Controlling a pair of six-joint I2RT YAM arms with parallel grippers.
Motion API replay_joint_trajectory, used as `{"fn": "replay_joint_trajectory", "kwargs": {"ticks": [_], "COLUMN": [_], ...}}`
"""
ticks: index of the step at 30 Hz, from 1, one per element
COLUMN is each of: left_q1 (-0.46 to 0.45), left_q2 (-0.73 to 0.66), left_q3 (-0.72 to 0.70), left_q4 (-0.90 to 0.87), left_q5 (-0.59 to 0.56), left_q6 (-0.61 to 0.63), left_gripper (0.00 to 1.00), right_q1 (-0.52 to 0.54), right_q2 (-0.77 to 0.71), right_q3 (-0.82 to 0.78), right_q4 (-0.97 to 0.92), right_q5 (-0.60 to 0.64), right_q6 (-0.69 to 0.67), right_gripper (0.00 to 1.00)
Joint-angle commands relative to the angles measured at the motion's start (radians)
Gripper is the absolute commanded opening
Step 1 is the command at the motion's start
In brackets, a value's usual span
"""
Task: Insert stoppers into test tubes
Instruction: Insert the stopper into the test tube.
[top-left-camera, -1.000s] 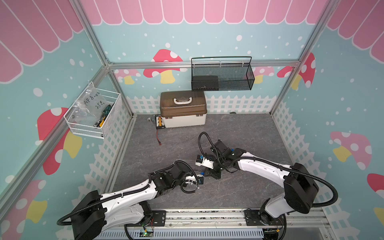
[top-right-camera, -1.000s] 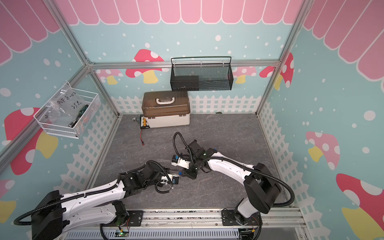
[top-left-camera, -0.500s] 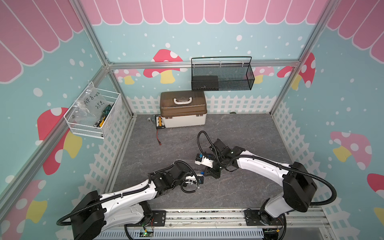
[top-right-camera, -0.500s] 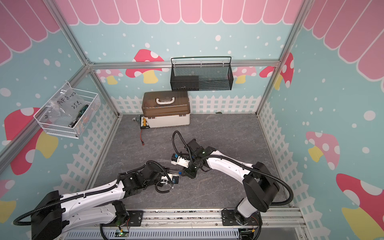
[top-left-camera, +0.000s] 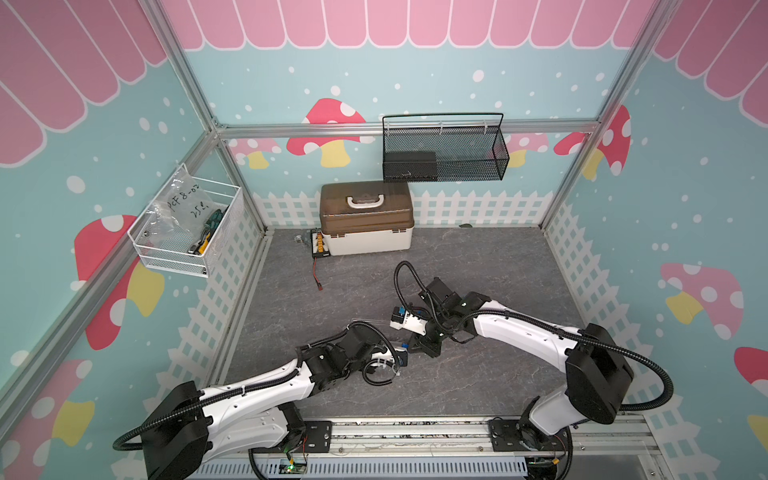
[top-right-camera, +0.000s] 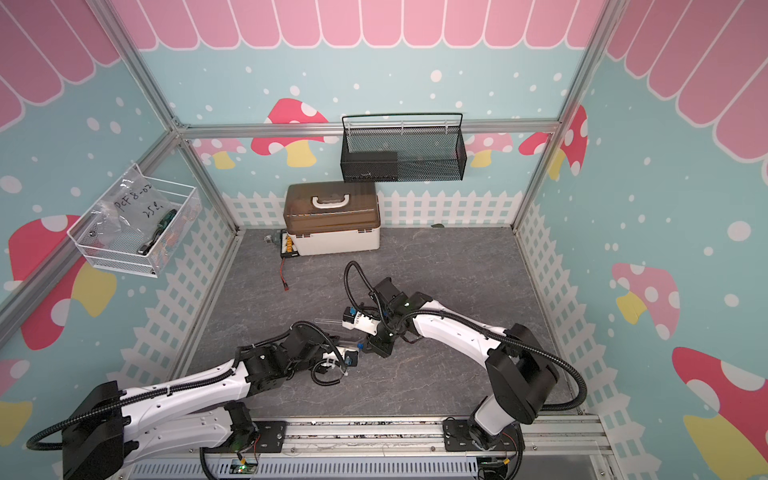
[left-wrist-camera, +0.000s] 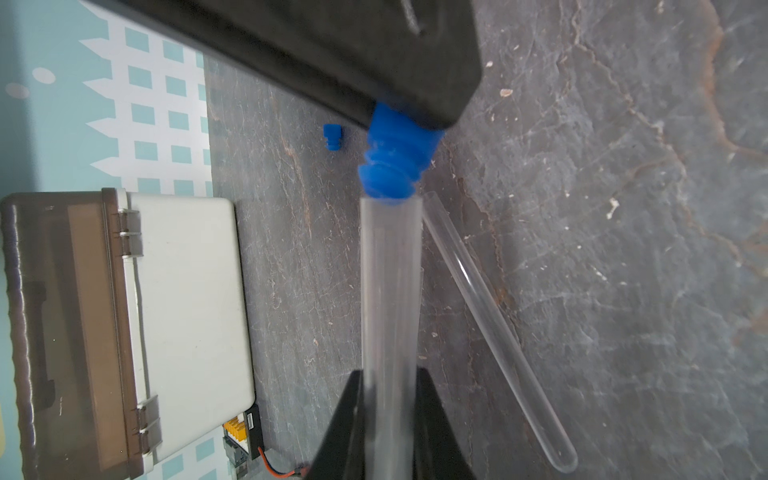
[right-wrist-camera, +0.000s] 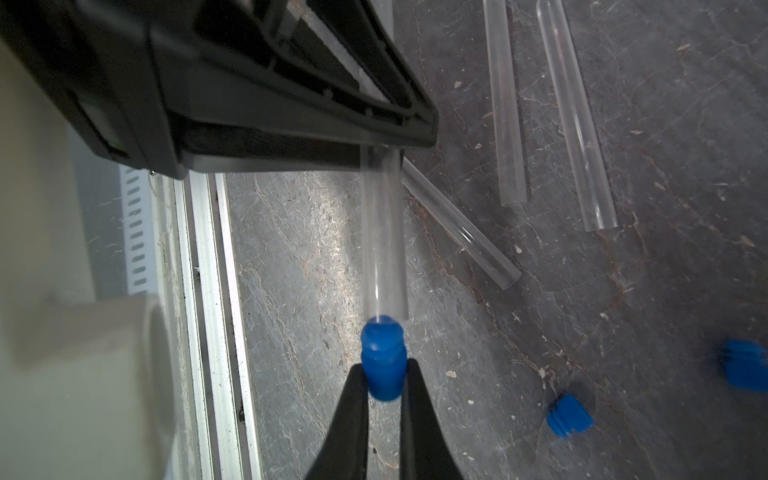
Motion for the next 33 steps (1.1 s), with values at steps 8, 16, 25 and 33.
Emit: {"fn": "replay_joint_trajectory", "kwargs": {"ticks": [8, 16, 25, 33], "left_q1": [-0.011, -0.017, -0.069, -0.090], "left_q2": [0.001, 0.001, 0.004, -0.037], "left_q3": [0.042, 0.053, 0.029, -0.012], "left_q4": [0.033, 0.033, 0.036, 0.081], "left_q5": [0.023, 0.025, 0.018, 0.067], "left_q6": [0.001, 0.034, 0.179, 0.251], "left_gripper": [0.00, 0.00, 0.00, 0.00], "right_q1": [0.011, 0.011, 0.012, 0.010], "right_q2": [0.037, 0.079, 0.109, 0.118], "right_q3": [0.050, 0.108, 0.207, 0.297], "right_q4": [-0.016, -0.077, -0.111, -0.096], "right_q5": [-0.044, -0.021, -0.039, -0.054], "right_q6": [-0.006, -0.001, -0.002, 0.040], "right_gripper": [0.10, 0.10, 0.10, 0.10]}}
